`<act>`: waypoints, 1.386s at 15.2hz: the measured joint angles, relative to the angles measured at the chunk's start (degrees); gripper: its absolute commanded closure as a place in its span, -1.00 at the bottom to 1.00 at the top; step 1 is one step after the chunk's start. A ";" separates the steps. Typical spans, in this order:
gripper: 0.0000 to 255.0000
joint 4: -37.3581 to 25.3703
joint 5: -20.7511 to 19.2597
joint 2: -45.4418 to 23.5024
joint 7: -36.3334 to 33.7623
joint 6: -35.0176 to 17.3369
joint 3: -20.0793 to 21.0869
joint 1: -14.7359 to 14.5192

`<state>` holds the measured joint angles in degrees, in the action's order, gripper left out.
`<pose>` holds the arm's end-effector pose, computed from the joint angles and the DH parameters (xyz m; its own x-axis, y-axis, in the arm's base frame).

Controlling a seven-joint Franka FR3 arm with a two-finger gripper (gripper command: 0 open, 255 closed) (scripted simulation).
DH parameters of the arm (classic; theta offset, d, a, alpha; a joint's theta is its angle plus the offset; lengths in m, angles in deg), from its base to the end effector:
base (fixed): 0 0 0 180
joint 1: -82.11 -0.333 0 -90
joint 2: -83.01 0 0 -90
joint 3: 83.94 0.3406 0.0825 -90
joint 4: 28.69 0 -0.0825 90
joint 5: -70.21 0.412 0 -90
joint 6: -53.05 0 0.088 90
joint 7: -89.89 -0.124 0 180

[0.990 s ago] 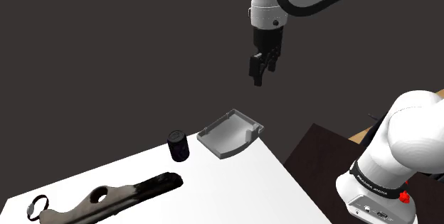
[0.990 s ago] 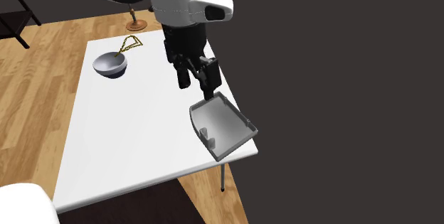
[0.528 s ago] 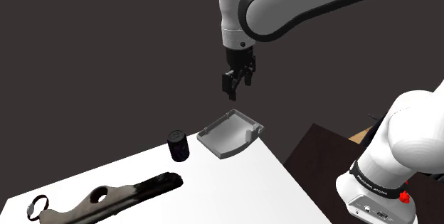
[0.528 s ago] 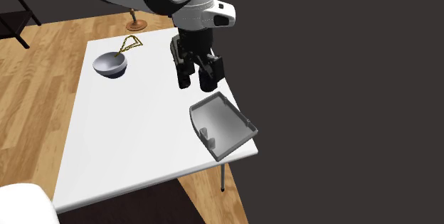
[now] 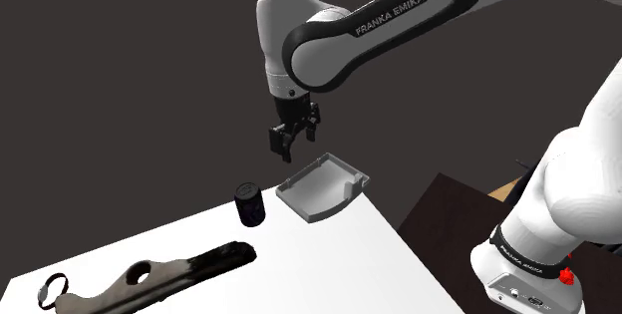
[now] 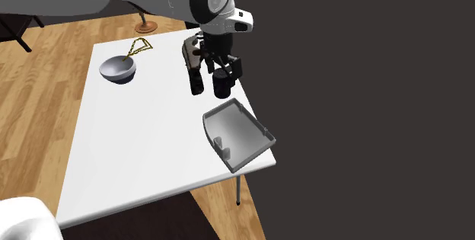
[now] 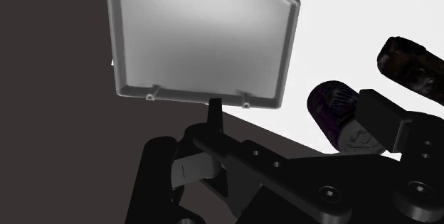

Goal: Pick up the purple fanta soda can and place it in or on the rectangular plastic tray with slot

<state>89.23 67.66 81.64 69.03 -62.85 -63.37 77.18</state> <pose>0.5169 0.2421 0.4138 0.9940 0.1004 -0.0432 0.1025 -0.9935 0.0490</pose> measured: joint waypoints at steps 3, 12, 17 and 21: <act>-1.00 -3.77 -1.68 -6.04 -2.86 -1.83 0.83 -1.26; -1.00 -22.68 -7.20 -26.36 -8.84 -2.25 0.55 -6.76; -1.00 -27.26 -8.60 -32.19 -10.09 -3.33 -0.09 -8.64; -1.00 -26.44 -9.16 -33.66 -10.50 -5.56 -0.44 -8.92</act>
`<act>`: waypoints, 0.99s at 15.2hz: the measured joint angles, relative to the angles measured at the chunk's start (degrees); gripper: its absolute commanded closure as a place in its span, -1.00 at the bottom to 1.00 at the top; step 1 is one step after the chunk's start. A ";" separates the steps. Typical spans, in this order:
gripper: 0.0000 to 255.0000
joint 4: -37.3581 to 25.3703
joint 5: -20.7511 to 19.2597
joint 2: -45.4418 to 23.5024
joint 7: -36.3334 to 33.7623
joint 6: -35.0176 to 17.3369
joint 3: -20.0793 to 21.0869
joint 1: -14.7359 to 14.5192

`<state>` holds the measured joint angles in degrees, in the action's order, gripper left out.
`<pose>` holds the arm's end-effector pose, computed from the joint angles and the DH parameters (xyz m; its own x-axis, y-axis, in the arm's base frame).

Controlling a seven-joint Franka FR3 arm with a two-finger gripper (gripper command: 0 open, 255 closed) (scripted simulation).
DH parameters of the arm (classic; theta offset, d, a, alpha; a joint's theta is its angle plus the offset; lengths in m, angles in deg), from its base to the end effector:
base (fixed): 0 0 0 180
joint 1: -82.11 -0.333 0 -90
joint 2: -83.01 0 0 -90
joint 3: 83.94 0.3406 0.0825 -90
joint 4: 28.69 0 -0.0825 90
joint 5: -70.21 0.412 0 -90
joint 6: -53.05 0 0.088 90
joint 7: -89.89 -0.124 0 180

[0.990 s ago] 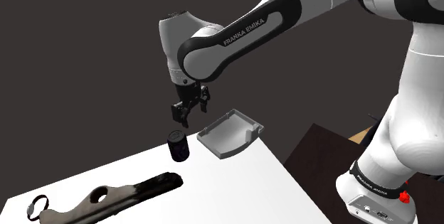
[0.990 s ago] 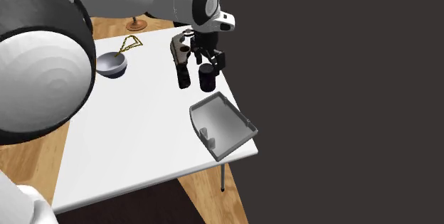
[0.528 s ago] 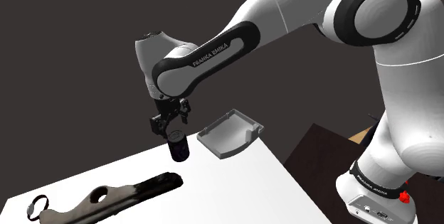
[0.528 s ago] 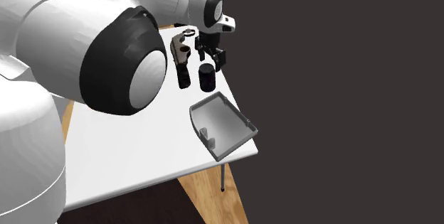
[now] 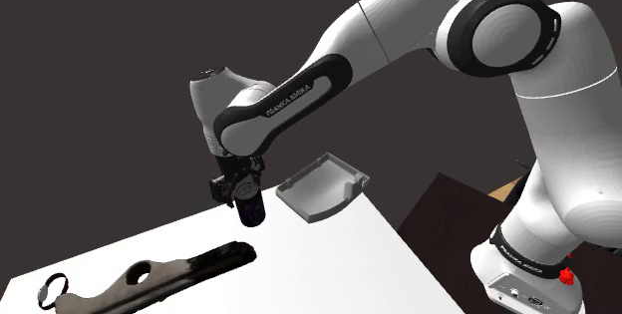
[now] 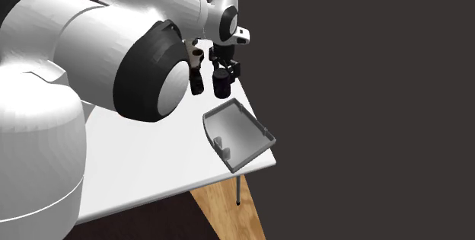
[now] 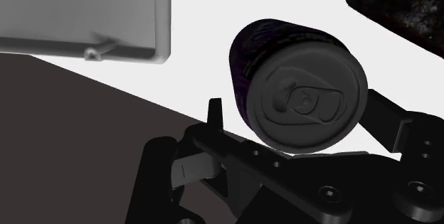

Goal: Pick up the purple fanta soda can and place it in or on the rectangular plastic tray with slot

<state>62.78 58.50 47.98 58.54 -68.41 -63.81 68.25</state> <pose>0.6227 0.3669 0.2754 0.9932 0.1029 -0.0543 0.1030 -0.9947 -0.0021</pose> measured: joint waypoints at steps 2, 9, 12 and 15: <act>-1.00 0.16 -0.08 -0.18 -0.07 -0.34 -0.04 -0.05; 1.00 0.18 -0.10 -0.19 -0.07 -0.45 -0.06 -0.03; 1.00 0.12 -0.11 -0.18 -0.08 -0.43 -0.06 -0.04; 1.00 0.14 -0.11 -0.17 -0.09 -0.45 -0.06 -0.04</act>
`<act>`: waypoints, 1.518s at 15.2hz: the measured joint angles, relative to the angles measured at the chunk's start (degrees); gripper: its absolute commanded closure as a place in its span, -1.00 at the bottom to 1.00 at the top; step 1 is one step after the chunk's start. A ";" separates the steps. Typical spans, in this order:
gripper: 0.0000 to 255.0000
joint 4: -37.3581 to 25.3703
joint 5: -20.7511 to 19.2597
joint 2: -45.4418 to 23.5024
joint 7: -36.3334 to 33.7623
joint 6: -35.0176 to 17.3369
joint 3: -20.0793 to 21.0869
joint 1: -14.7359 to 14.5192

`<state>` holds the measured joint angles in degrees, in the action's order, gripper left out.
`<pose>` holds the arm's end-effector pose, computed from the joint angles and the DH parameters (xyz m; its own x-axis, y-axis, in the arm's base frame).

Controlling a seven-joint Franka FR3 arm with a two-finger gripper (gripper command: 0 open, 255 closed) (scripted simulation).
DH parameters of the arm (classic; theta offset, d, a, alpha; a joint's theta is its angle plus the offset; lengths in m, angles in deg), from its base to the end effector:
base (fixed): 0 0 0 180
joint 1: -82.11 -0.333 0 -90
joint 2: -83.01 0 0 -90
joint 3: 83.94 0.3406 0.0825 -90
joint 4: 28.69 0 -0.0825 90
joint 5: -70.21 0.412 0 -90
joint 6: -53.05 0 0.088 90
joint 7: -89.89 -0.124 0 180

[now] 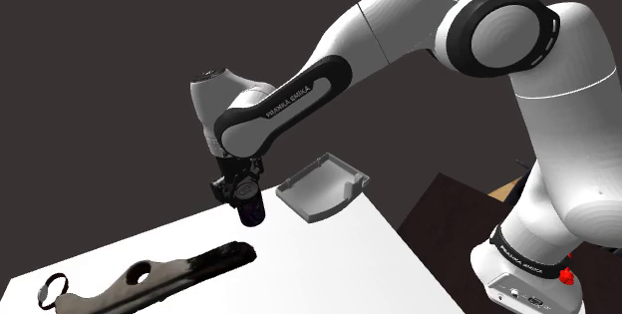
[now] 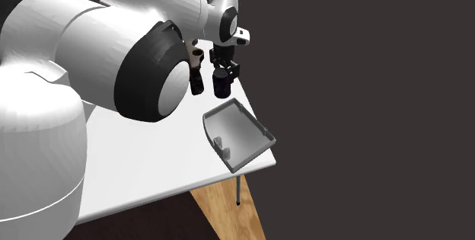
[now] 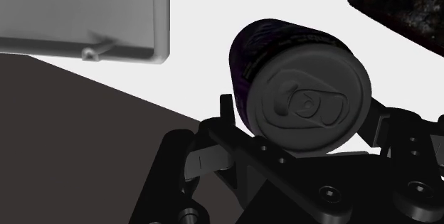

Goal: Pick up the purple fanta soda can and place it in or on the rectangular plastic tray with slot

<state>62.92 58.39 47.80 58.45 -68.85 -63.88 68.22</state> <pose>0.6229 0.3668 0.2726 0.9934 0.1023 -0.0521 0.1023 -0.9948 -0.0026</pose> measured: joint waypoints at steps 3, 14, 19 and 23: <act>1.00 0.09 0.01 0.05 -0.01 -0.04 0.01 0.01; 1.00 -2.27 1.37 3.52 0.75 5.76 0.89 0.46; 1.00 -3.96 2.00 5.04 1.06 8.89 1.25 0.59; 1.00 -5.76 2.38 5.90 1.24 11.50 1.48 0.56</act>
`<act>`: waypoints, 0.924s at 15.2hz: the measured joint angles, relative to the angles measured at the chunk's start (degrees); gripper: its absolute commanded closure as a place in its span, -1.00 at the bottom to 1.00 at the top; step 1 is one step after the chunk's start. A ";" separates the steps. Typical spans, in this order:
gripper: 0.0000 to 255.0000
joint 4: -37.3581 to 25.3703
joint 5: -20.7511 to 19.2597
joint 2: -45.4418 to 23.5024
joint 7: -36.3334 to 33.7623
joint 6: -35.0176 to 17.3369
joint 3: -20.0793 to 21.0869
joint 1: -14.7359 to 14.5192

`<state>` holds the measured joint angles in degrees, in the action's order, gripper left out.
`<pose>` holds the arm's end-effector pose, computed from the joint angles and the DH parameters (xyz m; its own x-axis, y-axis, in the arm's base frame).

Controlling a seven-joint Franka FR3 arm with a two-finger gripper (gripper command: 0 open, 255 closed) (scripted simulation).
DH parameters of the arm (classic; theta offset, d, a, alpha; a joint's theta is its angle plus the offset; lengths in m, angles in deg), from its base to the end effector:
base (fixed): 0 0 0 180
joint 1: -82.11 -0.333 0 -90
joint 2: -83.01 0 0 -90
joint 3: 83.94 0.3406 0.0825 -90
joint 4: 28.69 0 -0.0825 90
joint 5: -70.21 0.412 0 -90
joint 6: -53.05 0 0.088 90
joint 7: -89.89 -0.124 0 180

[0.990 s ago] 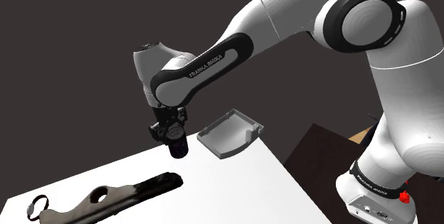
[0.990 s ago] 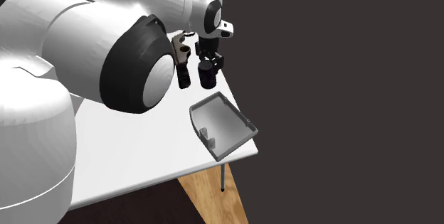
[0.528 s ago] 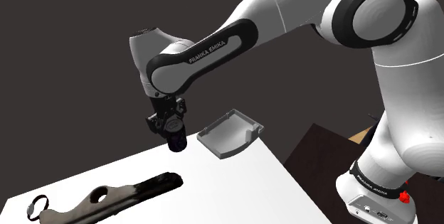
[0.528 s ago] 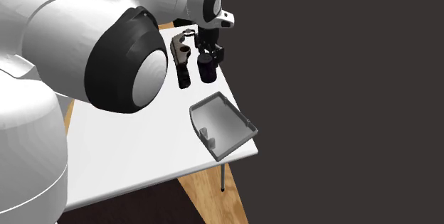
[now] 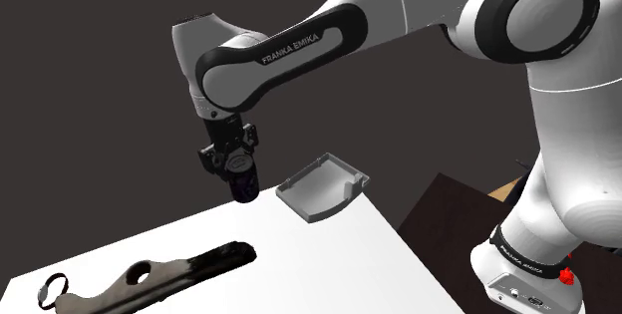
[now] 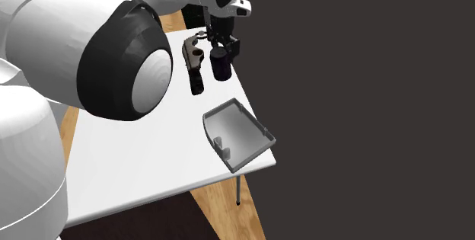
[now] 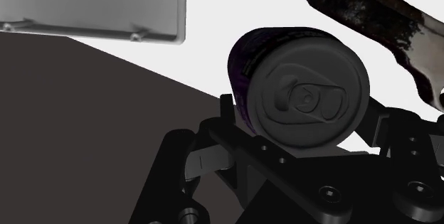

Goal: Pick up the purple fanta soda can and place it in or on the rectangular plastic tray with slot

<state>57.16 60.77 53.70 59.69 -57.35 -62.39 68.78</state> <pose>0.6233 0.3679 0.3780 0.9932 0.1029 -0.0544 0.1029 -0.9947 -0.0023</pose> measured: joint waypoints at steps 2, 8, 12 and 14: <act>1.00 -0.57 0.25 0.69 0.14 1.22 0.14 0.09; 1.00 -3.75 0.65 1.49 0.44 5.14 0.35 0.00; 1.00 -6.32 0.90 2.06 0.59 8.21 0.50 -0.14; 1.00 -5.66 1.25 3.07 1.05 8.55 0.55 0.38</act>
<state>51.50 62.01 56.78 60.74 -48.80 -61.84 69.16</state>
